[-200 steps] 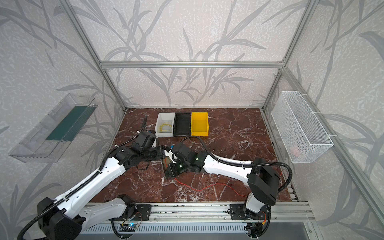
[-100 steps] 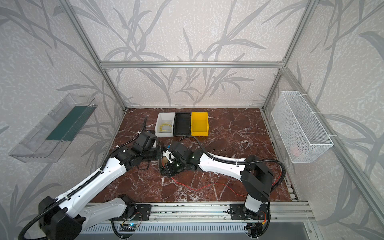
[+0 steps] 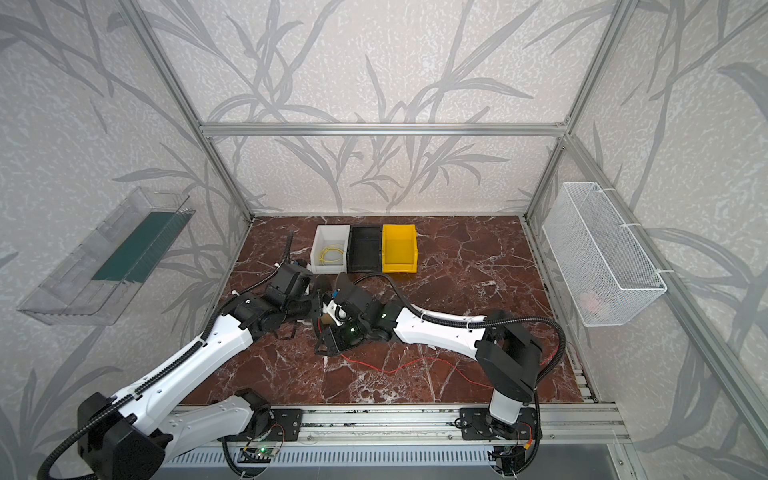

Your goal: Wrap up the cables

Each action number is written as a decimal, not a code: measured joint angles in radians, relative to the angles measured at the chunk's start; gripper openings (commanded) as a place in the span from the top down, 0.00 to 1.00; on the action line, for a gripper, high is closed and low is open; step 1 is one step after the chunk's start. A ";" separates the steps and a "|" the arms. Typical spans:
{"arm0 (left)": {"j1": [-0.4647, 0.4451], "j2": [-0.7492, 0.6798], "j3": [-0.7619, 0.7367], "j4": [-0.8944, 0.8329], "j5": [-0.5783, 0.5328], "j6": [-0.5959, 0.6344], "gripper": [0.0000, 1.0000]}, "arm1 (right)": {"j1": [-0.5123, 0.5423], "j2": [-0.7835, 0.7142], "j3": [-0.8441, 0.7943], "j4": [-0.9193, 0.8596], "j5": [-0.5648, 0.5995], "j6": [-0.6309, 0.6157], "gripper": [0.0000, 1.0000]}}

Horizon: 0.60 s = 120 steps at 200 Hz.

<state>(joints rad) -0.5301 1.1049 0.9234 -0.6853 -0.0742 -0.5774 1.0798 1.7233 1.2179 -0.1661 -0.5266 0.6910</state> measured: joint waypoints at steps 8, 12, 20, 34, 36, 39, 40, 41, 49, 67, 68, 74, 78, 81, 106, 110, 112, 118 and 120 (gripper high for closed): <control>0.001 -0.004 -0.002 0.000 0.002 0.005 1.00 | -0.001 -0.007 -0.010 0.001 -0.008 -0.010 0.30; 0.001 -0.005 -0.004 -0.001 0.004 0.008 1.00 | -0.001 -0.014 -0.016 0.000 -0.010 -0.017 0.29; 0.001 -0.011 -0.004 -0.004 0.016 0.018 1.00 | -0.010 -0.037 -0.037 0.002 -0.018 -0.032 0.26; 0.003 -0.022 -0.005 -0.015 0.049 0.037 1.00 | -0.032 -0.100 -0.086 0.001 -0.052 -0.061 0.24; 0.004 -0.023 -0.005 -0.016 0.053 0.037 1.00 | -0.037 -0.112 -0.094 0.001 -0.059 -0.066 0.24; 0.005 -0.025 -0.005 -0.019 0.060 0.045 1.00 | -0.043 -0.129 -0.103 0.001 -0.067 -0.074 0.23; 0.006 -0.026 -0.005 -0.019 0.062 0.045 1.00 | -0.049 -0.138 -0.108 0.000 -0.071 -0.078 0.23; 0.009 -0.028 -0.005 -0.020 0.069 0.046 1.00 | -0.051 -0.143 -0.110 0.000 -0.073 -0.079 0.23; 0.020 -0.038 -0.008 -0.019 0.099 0.063 1.00 | -0.079 -0.194 -0.135 -0.004 -0.093 -0.101 0.22; 0.058 -0.067 -0.014 -0.018 0.181 0.089 1.00 | -0.145 -0.310 -0.178 -0.016 -0.125 -0.164 0.20; 0.063 -0.070 -0.014 -0.018 0.188 0.090 1.00 | -0.148 -0.314 -0.180 -0.017 -0.126 -0.166 0.20; 0.077 -0.080 -0.014 -0.018 0.216 0.098 1.00 | -0.164 -0.347 -0.194 -0.021 -0.134 -0.187 0.20; 0.089 -0.089 -0.014 -0.016 0.234 0.105 1.00 | -0.170 -0.363 -0.202 -0.021 -0.140 -0.196 0.20; 0.097 -0.094 -0.014 -0.016 0.245 0.106 1.00 | -0.174 -0.377 -0.210 -0.023 -0.146 -0.207 0.20; 0.164 -0.141 -0.013 -0.003 0.343 0.117 1.00 | -0.175 -0.416 -0.283 0.009 -0.236 -0.250 0.19; 0.173 -0.146 -0.013 -0.001 0.354 0.117 1.00 | -0.174 -0.413 -0.299 0.024 -0.259 -0.251 0.19; 0.179 -0.148 -0.013 0.001 0.361 0.117 1.00 | -0.174 -0.412 -0.305 0.029 -0.266 -0.252 0.19; 0.193 -0.154 -0.013 0.006 0.381 0.117 1.00 | -0.173 -0.402 -0.330 0.055 -0.300 -0.250 0.19; 0.195 -0.155 -0.013 0.008 0.386 0.117 1.00 | -0.173 -0.400 -0.336 0.061 -0.307 -0.250 0.19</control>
<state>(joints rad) -0.3347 0.9497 0.9100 -0.6777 0.3119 -0.4606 0.9070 1.3231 0.8822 -0.1055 -0.8337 0.4412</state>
